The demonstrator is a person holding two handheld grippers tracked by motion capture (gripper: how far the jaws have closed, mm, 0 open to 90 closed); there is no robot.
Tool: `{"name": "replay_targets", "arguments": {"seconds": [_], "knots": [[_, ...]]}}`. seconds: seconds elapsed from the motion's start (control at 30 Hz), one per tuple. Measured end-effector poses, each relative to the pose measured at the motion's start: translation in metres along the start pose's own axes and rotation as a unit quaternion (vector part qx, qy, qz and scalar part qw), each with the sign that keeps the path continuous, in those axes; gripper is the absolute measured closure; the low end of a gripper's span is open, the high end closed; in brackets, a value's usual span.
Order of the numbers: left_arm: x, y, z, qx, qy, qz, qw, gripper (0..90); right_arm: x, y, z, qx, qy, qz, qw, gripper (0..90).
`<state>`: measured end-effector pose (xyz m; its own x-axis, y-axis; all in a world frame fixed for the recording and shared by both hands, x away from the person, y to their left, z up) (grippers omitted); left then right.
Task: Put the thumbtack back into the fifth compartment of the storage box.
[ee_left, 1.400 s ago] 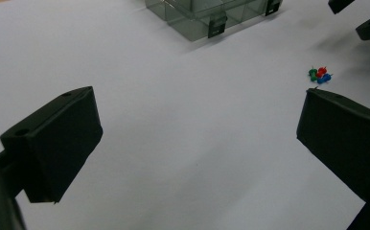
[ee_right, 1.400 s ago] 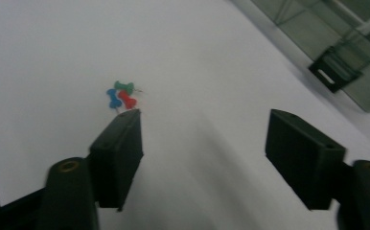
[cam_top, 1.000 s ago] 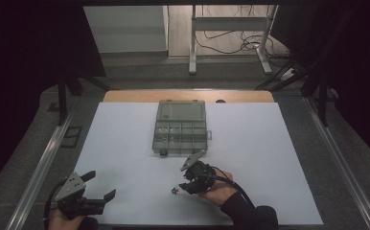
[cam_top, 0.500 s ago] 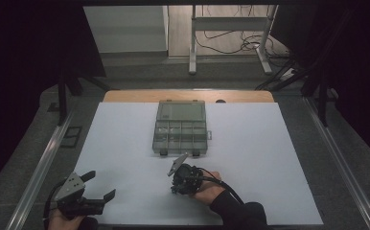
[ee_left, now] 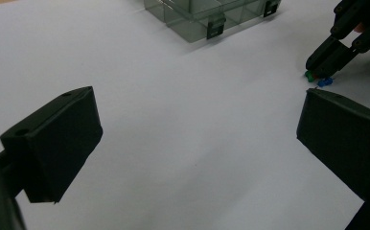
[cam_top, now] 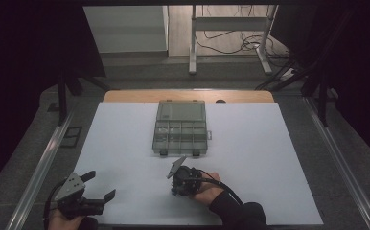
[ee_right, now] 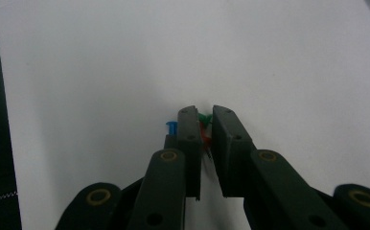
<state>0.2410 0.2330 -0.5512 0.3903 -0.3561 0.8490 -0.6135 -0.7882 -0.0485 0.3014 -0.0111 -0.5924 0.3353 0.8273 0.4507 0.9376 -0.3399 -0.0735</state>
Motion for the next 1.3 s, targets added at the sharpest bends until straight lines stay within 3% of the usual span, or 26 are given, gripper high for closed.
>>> {"name": "replay_targets", "arguments": {"seconds": [0.23,0.67,1.3], "knots": [[0.0,0.0,0.0,0.0,0.0,0.0,1.0,2.0,0.001,0.0,-0.004,-0.002,0.007,0.004,1.0,83.1],[0.0,0.0,0.0,0.0,-0.001,0.001,1.0,2.0,0.006,0.013,-0.02,-0.001,0.042,0.036,0.9985,83.1],[0.0,0.0,0.001,-0.001,-0.001,0.0,1.0,2.0,0.026,0.051,-0.029,-0.016,0.09,0.07,0.9933,82.9]]}}
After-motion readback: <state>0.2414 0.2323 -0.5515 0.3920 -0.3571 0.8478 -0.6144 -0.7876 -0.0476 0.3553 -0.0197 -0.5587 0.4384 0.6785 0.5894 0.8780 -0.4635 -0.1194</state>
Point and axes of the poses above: each handheld gripper's, and its own axes: z roughly forward along the jaws, x roughly out of its top, y roughly to its right, the point moved 9 cm from there along z, roughly forward along the jaws, and after that the axes turned 7 degrees about z, right-handed, at the moved point
